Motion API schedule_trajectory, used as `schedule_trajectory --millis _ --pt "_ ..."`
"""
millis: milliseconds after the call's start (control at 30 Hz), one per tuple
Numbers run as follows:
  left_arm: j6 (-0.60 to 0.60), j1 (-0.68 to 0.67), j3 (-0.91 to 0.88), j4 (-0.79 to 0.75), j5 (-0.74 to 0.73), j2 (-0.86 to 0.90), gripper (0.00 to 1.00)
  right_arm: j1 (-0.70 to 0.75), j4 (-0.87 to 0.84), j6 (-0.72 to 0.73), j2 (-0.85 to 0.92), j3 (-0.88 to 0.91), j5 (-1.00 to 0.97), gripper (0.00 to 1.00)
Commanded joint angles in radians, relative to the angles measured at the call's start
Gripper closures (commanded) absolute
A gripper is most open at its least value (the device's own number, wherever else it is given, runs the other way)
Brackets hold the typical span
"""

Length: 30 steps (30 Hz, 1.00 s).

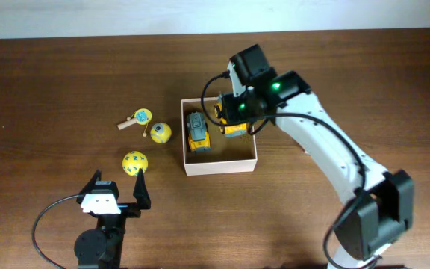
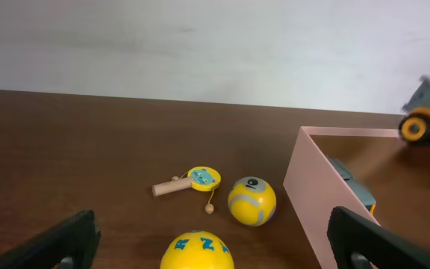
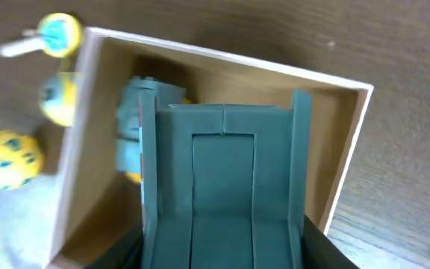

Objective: Pack container
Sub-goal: 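Carry the dump truck with the right gripper into the box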

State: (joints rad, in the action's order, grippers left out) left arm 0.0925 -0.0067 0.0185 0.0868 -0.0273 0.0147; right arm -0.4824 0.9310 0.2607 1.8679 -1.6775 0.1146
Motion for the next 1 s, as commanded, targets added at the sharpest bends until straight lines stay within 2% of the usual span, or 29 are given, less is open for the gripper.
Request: schedule_trajectory --millis 0,333,900,967 --pt "-0.019 0.005 -0.005 0.001 -0.011 -0.008 0.01 -0.015 -0.007 0.087 0.041 -0.021 -0.103 0.59" --pt "-0.019 0.005 -0.005 0.001 -0.011 -0.008 0.01 -0.015 -0.016 0.164 0.135 -0.021 -0.161 0.59" --pt "-0.019 0.005 -0.005 0.001 -0.011 -0.008 0.01 -0.015 -0.032 0.164 0.19 -0.021 -0.177 0.59" --pt "-0.019 0.005 -0.005 0.001 -0.011 -0.008 0.01 -0.015 -0.034 0.164 0.19 -0.021 -0.176 0.55"
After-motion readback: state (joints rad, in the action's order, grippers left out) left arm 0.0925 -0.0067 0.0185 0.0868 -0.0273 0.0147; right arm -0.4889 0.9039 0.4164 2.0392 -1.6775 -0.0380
